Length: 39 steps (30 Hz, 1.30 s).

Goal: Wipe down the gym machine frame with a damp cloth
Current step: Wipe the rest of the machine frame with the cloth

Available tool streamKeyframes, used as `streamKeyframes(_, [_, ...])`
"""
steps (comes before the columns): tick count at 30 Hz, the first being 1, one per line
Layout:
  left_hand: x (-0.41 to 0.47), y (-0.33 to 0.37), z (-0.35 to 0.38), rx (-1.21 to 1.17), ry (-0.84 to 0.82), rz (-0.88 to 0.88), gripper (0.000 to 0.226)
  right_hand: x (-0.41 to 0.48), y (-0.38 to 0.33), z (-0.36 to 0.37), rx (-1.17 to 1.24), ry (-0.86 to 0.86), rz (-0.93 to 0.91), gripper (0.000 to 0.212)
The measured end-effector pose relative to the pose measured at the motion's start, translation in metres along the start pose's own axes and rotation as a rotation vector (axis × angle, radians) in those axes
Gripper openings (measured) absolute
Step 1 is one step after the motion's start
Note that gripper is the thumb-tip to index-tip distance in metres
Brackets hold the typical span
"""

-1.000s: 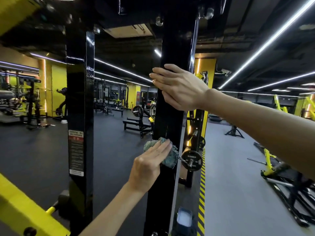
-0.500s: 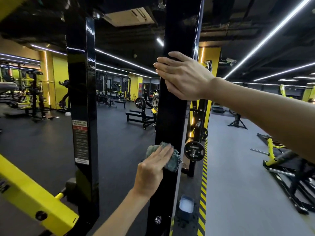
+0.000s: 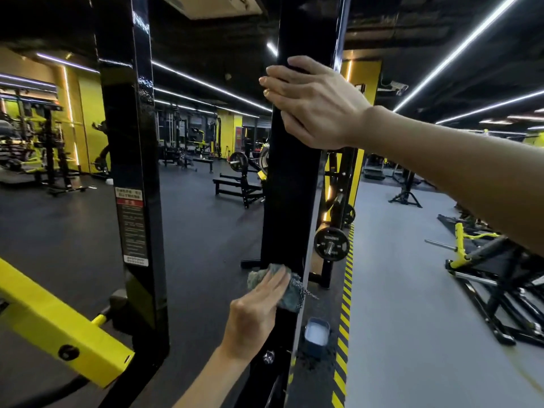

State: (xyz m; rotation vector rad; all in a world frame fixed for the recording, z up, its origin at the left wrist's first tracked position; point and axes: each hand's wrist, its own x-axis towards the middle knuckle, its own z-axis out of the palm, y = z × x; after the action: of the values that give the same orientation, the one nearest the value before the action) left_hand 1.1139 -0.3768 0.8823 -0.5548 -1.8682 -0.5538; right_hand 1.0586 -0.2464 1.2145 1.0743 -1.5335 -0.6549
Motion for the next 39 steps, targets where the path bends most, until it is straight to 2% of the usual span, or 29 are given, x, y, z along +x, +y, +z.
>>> streamKeyframes(2, [-0.002, -0.006, -0.003, 0.033, -0.071, 0.009, 0.062, 0.002, 0.001, 0.0, -0.007, -0.003, -0.002, 0.052])
streamKeyframes(4, [0.022, -0.001, -0.012, 0.082, -0.081, 0.037, 0.048, 0.002, 0.001, 0.0, -0.009, -0.018, -0.013, 0.053])
streamKeyframes(6, [0.063, 0.004, -0.017, 0.083, 0.012, 0.033, 0.041, 0.0, -0.003, 0.0, -0.004, -0.031, 0.006, 0.054])
streamKeyframes(9, [0.108, 0.01, -0.014, 0.043, 0.138, 0.057, 0.044, -0.008, -0.022, 0.004, 0.014, -0.061, 0.011, 0.053])
streamKeyframes(13, [0.043, 0.01, 0.005, 0.05, 0.117, 0.106, 0.047, -0.026, -0.054, 0.016, 0.044, -0.058, -0.025, 0.053])
streamKeyframes(16, [-0.013, 0.005, 0.012, -0.012, -0.03, 0.06, 0.072, -0.033, -0.065, 0.022, 0.051, -0.036, -0.039, 0.053])
streamKeyframes(18, [-0.014, 0.0, 0.011, -0.006, -0.079, 0.052, 0.076, -0.031, -0.065, 0.02, 0.064, -0.045, -0.03, 0.052])
streamKeyframes(20, [0.005, 0.006, 0.001, 0.009, -0.084, 0.04, 0.063, -0.029, -0.061, 0.02, 0.066, -0.048, -0.037, 0.052])
streamKeyframes(22, [0.041, 0.01, -0.006, 0.03, 0.004, 0.044, 0.045, -0.027, -0.058, 0.02, 0.054, -0.038, -0.034, 0.051])
streamKeyframes(25, [0.093, 0.011, -0.008, 0.025, 0.138, 0.047, 0.044, -0.028, -0.061, 0.024, 0.037, -0.003, -0.044, 0.05])
streamKeyframes(27, [0.084, 0.011, 0.0, 0.017, 0.151, 0.067, 0.043, -0.03, -0.063, 0.026, 0.03, 0.026, -0.047, 0.048])
streamKeyframes(29, [0.039, 0.01, 0.01, 0.029, 0.109, 0.102, 0.045, -0.03, -0.065, 0.026, 0.025, 0.032, -0.033, 0.048])
streamKeyframes(32, [-0.026, 0.007, 0.013, -0.025, -0.085, 0.085, 0.07, -0.031, -0.065, 0.027, 0.029, 0.039, -0.032, 0.048])
streamKeyframes(34, [-0.029, 0.0, 0.011, -0.009, -0.122, 0.093, 0.076, -0.029, -0.064, 0.026, 0.033, 0.033, -0.036, 0.048])
streamKeyframes(36, [-0.004, 0.007, 0.004, 0.019, -0.077, 0.072, 0.065, -0.028, -0.063, 0.025, 0.039, 0.014, -0.045, 0.048])
streamKeyframes(38, [0.038, 0.013, -0.001, 0.047, 0.06, 0.056, 0.044, -0.029, -0.063, 0.025, 0.036, 0.019, -0.039, 0.048])
streamKeyframes(39, [0.06, 0.016, -0.003, 0.053, 0.125, 0.054, 0.04, -0.03, -0.063, 0.025, 0.034, 0.028, -0.038, 0.048])
